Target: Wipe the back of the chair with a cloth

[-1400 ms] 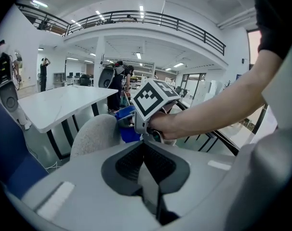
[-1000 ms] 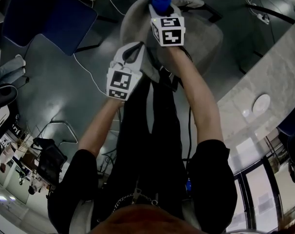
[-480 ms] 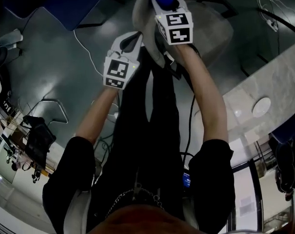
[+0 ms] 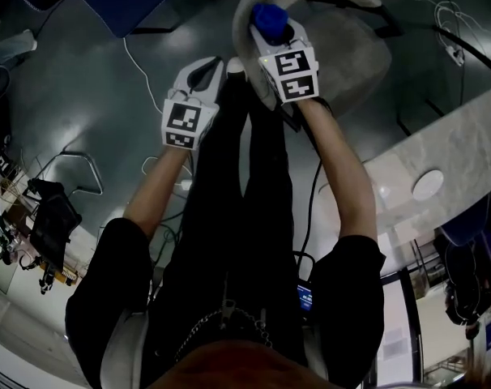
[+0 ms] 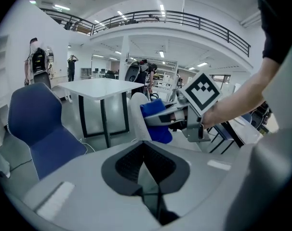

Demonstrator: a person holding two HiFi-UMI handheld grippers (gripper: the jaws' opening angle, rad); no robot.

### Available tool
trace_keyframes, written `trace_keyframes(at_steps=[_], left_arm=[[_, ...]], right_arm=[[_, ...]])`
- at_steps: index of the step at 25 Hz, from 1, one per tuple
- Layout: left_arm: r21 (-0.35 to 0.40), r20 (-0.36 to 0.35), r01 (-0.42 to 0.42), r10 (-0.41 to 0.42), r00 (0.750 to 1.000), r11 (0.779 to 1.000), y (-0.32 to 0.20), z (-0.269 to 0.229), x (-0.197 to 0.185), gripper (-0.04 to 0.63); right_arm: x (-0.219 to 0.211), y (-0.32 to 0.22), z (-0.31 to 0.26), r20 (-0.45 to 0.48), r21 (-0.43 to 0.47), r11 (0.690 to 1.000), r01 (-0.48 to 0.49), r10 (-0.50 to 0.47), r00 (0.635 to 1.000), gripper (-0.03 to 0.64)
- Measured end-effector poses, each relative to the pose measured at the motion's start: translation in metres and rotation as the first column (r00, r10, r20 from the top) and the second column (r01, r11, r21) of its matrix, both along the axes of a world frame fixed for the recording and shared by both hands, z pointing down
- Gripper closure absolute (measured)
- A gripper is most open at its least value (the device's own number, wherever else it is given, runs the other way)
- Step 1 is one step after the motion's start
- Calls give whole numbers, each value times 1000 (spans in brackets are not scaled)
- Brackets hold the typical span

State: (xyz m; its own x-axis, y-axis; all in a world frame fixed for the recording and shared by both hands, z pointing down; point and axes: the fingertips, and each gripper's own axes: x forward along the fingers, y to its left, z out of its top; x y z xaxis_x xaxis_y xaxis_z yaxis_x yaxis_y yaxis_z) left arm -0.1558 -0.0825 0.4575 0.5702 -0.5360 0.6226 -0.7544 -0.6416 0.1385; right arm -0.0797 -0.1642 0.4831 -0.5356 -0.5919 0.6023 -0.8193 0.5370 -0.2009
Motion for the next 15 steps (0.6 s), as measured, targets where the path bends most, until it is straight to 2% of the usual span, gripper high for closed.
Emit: trace_keyframes(at_steps=[5,9,12,15], left_arm=[[-1,24,10,-10,1000,1000,6,0,-10,584],[-5,21,-15,15,1000,1000,17,0,1,584],[19,2,-78,78,997,997,9,-10,18,584],[35,-24,-113,113,993,993,-3,-16,43,584]], right_arm=[[-15,35,12,-3,-26,996,85,-85,996,480],[-11,52,15,9,-27,991,133,-133,991,477],[6,30,8,49,-13,998,54,-54,997,474],[51,-1,10,60,-13,993,-113,114,992,472]])
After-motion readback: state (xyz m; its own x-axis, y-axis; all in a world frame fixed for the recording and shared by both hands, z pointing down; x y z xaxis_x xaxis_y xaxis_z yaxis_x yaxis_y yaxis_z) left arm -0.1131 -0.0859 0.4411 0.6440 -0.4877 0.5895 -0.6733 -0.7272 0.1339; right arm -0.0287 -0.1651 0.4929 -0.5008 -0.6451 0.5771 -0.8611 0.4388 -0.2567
